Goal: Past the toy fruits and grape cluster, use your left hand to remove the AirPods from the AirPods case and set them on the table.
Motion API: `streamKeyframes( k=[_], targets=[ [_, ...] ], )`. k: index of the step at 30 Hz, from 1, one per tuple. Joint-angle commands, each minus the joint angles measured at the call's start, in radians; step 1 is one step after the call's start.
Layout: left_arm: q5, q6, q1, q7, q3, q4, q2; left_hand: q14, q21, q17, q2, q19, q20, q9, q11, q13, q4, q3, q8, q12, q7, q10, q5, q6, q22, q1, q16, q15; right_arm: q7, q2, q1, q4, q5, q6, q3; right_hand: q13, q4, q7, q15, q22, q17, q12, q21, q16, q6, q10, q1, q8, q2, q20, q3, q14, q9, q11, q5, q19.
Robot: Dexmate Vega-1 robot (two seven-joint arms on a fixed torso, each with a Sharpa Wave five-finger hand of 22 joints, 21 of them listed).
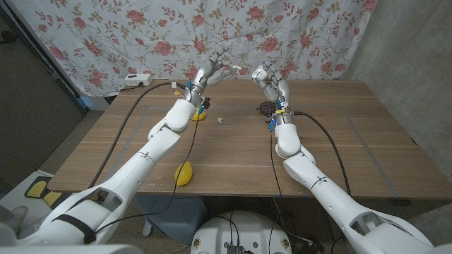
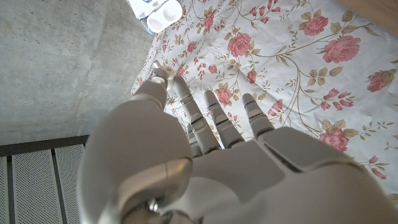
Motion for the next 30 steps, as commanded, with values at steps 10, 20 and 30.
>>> streamKeyframes(
  k=[10,20,30],
  targets=[
    [0.036,0.017,-0.026,0.016,0.016,0.034,0.018,0.007,0.008,0.010,0.000,0.003,-0.004,0.006,-0.007,0.011,0.002,-0.010,-0.001,0.014,0.000,0.001,0.003,-0.005,0.002,0.015,0.009,-0.017,0.010,0.026,0.010,0.029,0.038,0.024,0.033,0.017,-0.003,0.002,-0.185,0.000,0.000,0.069,0.009,0.001,0.005,0.092,0.024,0.004,0.025,-0.169,0.002,0.001,0.001,-0.094,0.007,-0.007],
    [0.048,0.044,-0.029,0.018,0.025,0.044,0.029,0.006,0.007,0.015,-0.001,0.003,-0.004,0.006,-0.008,0.013,0.002,-0.013,0.000,0.016,0.001,-0.002,0.004,-0.005,0.003,0.019,0.012,-0.016,0.022,0.034,0.015,0.042,0.055,0.033,0.043,0.018,-0.003,0.003,-0.185,0.000,0.000,0.070,0.012,0.000,0.005,0.091,0.024,0.004,0.025,-0.169,0.001,0.000,0.002,-0.095,0.007,-0.009],
    [0.095,0.098,-0.038,0.043,0.043,0.046,0.043,0.004,0.007,0.020,-0.001,0.001,-0.002,0.006,-0.007,0.016,0.003,-0.016,-0.002,0.020,0.002,-0.004,0.004,-0.010,0.003,0.022,0.014,-0.016,0.034,0.044,0.021,0.053,0.075,0.048,0.054,0.017,-0.003,0.003,-0.185,0.000,0.000,0.069,0.014,0.000,0.004,0.089,0.023,0.004,0.026,-0.169,0.001,0.000,0.002,-0.096,0.008,-0.011]
  ],
)
